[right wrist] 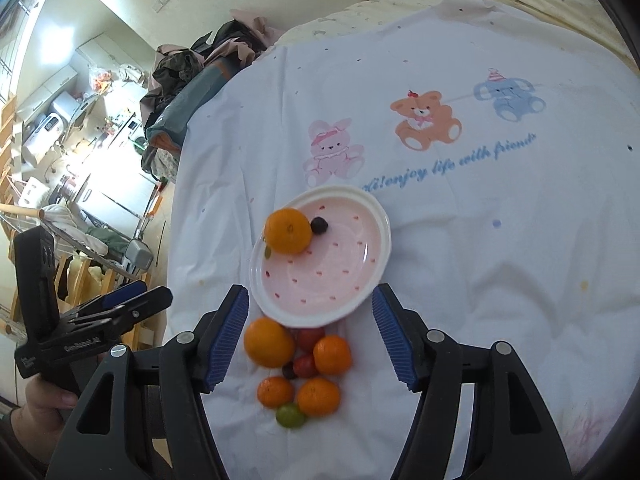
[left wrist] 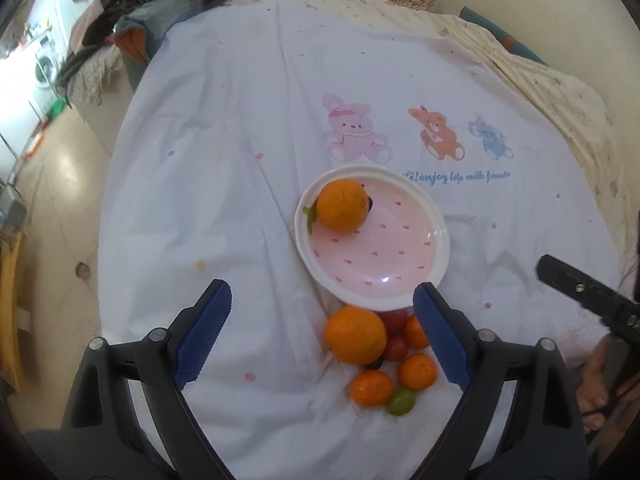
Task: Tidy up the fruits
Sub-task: 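Lift both open tools away from the plate, then grasp the second large orange with the left tool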
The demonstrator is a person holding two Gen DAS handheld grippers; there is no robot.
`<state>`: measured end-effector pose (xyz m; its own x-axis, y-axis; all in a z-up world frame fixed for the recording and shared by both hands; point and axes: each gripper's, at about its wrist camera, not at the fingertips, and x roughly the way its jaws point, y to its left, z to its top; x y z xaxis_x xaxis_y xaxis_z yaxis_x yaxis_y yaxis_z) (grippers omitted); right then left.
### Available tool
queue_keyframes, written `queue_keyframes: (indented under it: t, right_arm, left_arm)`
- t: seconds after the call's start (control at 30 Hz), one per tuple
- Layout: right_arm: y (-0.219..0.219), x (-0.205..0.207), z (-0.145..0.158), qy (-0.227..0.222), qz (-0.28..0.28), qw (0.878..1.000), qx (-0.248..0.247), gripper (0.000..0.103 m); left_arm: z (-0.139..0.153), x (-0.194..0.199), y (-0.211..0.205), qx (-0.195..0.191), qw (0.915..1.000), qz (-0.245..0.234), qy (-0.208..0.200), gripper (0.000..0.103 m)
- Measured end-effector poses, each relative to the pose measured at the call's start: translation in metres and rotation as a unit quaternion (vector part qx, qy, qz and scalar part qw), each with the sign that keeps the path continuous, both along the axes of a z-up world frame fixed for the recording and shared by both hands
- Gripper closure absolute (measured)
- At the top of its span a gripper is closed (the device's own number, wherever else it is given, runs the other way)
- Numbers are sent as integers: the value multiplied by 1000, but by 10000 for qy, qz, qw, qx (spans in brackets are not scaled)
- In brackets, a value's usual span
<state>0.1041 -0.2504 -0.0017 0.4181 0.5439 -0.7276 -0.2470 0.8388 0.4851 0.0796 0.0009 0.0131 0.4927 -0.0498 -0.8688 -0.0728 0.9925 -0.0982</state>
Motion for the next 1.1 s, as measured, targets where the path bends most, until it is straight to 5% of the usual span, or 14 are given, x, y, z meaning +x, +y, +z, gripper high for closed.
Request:
queue_keyframes:
  t: [0.2,0.6,0.97,1.0,1.07,1.1]
  right_arm:
    - [-7,-22,-14,181,-229,9996,55,36]
    - [-17,-19,-30,382,-531,9977,193,36]
    - [-23,-17,-32,450,-614,9966,308,36]
    - [-24,-17,-32,462,-635,9964,322,36]
    - [-27,-17,-31,472,-685,9959,353,36]
    - [-27,-17,-31,470,-708,9957,363,36]
  left_arm:
    - [-23,-5,-15,210,9996,-195,-79,13]
    - [-88,3,-30,-218,9913,-462,1213,13]
    - [-113,19,-55,122,9865,-755,1447,13]
    - [-115,21,-55,127,9867,-737,1445,15]
    - [-120,26,-53,90,9862,-670,1510,37]
    - [-123,28,-51,-25,9851,-657,1587,39]
